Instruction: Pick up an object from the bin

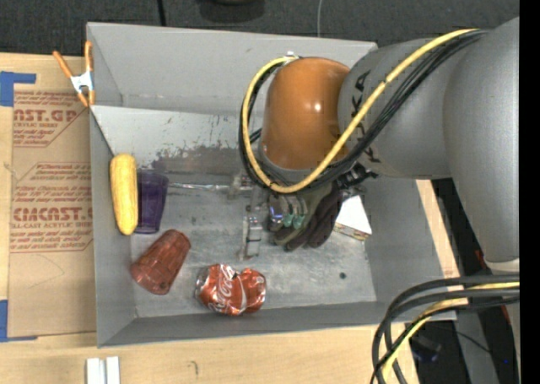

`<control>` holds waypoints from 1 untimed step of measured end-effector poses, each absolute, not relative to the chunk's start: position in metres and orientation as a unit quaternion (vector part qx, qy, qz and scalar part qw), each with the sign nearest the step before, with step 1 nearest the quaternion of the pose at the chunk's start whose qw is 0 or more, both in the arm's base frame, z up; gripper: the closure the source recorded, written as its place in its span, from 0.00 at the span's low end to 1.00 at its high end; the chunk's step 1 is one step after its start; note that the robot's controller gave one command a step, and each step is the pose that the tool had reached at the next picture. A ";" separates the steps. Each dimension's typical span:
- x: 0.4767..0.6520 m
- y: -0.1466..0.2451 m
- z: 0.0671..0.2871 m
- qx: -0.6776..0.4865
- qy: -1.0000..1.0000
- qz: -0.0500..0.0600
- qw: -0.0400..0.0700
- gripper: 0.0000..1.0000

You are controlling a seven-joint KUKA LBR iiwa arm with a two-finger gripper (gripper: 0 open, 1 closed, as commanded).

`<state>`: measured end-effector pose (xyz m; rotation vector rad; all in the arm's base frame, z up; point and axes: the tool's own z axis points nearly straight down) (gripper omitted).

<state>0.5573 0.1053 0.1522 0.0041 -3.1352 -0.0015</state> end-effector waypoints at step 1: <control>0.559 0.105 0.157 0.001 -1.000 -0.001 -0.001 0.00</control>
Offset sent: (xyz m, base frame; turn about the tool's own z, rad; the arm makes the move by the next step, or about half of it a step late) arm -0.0506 0.0008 -0.0822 -0.0896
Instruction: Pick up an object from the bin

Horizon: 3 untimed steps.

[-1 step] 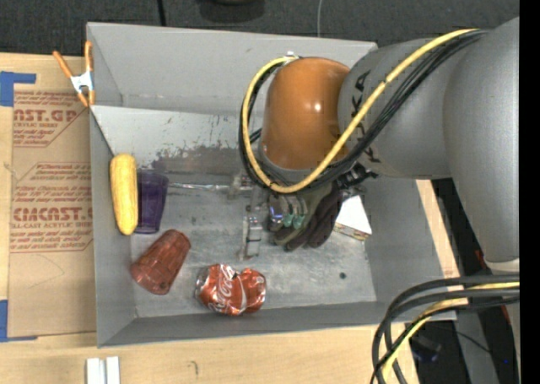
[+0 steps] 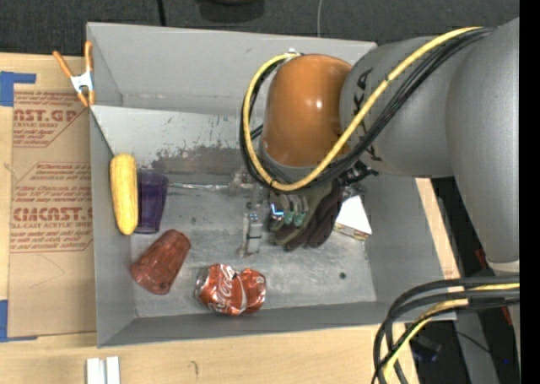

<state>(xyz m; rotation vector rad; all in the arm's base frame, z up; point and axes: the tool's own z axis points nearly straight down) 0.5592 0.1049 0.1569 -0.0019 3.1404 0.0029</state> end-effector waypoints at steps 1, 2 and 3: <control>0.511 0.106 0.077 -0.042 0.999 0.000 0.002 0.00; 0.511 0.113 0.101 -0.035 0.999 0.001 -0.001 0.00; 0.512 0.111 0.101 -0.039 0.999 0.001 0.001 0.00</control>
Offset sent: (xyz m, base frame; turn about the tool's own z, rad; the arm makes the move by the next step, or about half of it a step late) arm -0.0445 0.0112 -0.0236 -0.0541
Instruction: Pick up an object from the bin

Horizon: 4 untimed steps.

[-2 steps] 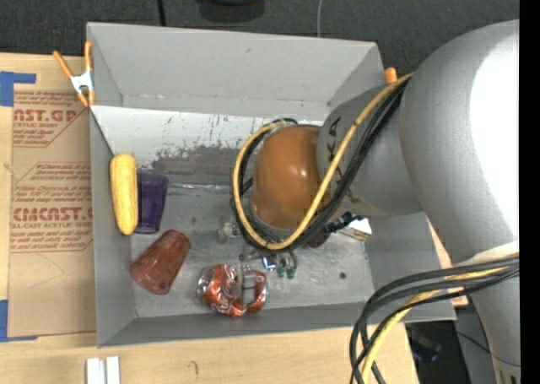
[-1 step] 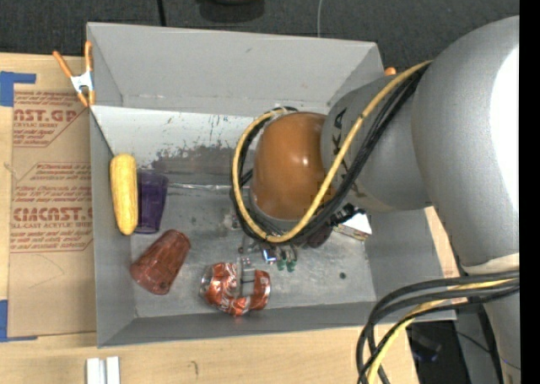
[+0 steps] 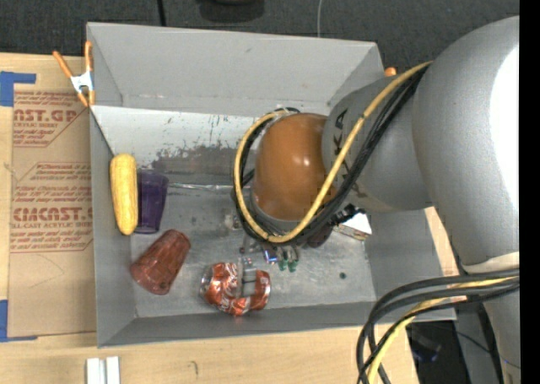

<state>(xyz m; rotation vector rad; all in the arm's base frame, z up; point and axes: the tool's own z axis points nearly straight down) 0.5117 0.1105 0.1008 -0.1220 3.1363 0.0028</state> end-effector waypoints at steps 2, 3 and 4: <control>0.482 0.105 0.073 -0.088 0.996 0.001 -0.001 1.00; 0.482 0.105 0.073 -0.088 0.996 0.001 -0.001 1.00; 0.480 0.105 0.080 -0.088 0.996 0.001 -0.003 1.00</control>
Offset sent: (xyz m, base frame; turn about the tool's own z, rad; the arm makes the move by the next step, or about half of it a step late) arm -0.0305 -0.0076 -0.0308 -0.0976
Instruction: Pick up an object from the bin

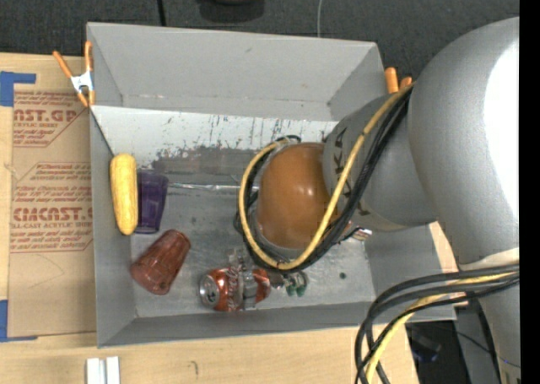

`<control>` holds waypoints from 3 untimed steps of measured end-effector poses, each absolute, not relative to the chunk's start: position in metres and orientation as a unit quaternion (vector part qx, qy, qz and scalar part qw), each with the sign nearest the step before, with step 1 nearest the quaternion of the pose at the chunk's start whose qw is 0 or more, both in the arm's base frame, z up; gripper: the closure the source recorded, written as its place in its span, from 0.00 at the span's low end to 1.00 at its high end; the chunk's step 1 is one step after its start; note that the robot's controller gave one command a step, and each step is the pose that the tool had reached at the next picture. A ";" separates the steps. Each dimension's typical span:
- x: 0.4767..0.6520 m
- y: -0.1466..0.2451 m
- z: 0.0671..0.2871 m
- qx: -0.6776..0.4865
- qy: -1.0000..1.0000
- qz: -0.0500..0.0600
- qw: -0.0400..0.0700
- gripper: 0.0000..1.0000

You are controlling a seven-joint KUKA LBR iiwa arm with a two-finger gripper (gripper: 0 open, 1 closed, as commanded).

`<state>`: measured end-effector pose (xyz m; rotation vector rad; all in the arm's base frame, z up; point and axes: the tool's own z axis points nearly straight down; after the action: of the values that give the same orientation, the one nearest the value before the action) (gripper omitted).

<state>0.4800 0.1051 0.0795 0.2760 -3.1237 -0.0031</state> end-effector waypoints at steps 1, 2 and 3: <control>0.479 0.105 0.097 0.088 -0.996 0.000 0.004 1.00; 0.480 0.105 0.114 0.088 -0.996 0.000 0.001 1.00; 0.481 0.105 0.121 0.088 -0.996 0.000 -0.002 1.00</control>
Offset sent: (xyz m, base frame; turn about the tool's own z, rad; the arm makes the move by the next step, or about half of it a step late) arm -0.0001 0.0000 0.0413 0.0000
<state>0.4810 0.1054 0.1212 0.2772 -3.1331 -0.0013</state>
